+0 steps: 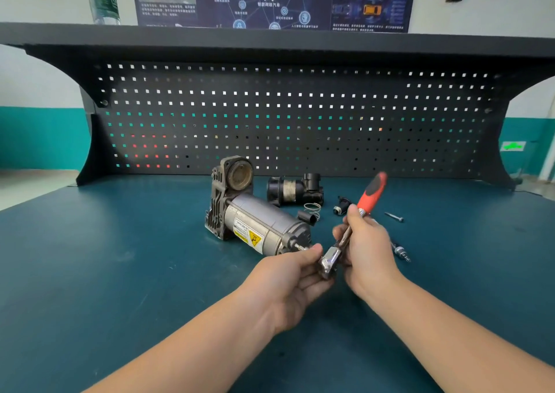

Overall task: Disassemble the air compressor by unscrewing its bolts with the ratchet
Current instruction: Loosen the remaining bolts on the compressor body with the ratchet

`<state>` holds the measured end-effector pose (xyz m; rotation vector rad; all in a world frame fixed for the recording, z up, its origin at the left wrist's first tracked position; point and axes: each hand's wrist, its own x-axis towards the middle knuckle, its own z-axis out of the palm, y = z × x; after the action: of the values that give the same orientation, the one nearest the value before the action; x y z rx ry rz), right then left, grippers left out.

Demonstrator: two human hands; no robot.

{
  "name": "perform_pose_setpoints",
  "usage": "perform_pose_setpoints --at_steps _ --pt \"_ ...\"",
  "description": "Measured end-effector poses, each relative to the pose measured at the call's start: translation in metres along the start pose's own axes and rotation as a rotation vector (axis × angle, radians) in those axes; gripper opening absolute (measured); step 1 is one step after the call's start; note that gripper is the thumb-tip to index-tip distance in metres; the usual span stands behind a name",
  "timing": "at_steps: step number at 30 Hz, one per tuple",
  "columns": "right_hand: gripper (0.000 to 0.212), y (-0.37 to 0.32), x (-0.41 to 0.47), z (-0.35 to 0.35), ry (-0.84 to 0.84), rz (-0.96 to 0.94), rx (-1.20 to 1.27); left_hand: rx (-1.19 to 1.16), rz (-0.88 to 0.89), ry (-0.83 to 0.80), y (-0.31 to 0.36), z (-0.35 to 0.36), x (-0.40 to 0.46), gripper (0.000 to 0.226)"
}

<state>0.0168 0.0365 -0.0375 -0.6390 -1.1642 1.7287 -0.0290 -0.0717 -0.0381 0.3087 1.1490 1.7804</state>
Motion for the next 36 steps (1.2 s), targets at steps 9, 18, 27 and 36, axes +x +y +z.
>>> perform_pose_setpoints --at_steps 9,18,27,36 --pt "0.038 -0.011 -0.035 0.001 -0.564 -1.506 -0.886 0.031 0.074 -0.054 0.001 -0.003 -0.006 0.032" --pt "0.020 -0.005 -0.031 0.001 -0.321 -1.004 -0.584 0.003 0.026 -0.053 -0.001 0.001 -0.001 0.019" --pt "0.030 -0.003 0.005 0.000 0.088 0.056 -0.183 -0.002 0.046 -0.007 -0.005 0.001 0.003 0.016" --pt "0.028 -0.006 -0.023 0.006 -0.125 -0.664 -0.414 -0.034 0.077 0.033 -0.007 0.003 -0.004 0.018"
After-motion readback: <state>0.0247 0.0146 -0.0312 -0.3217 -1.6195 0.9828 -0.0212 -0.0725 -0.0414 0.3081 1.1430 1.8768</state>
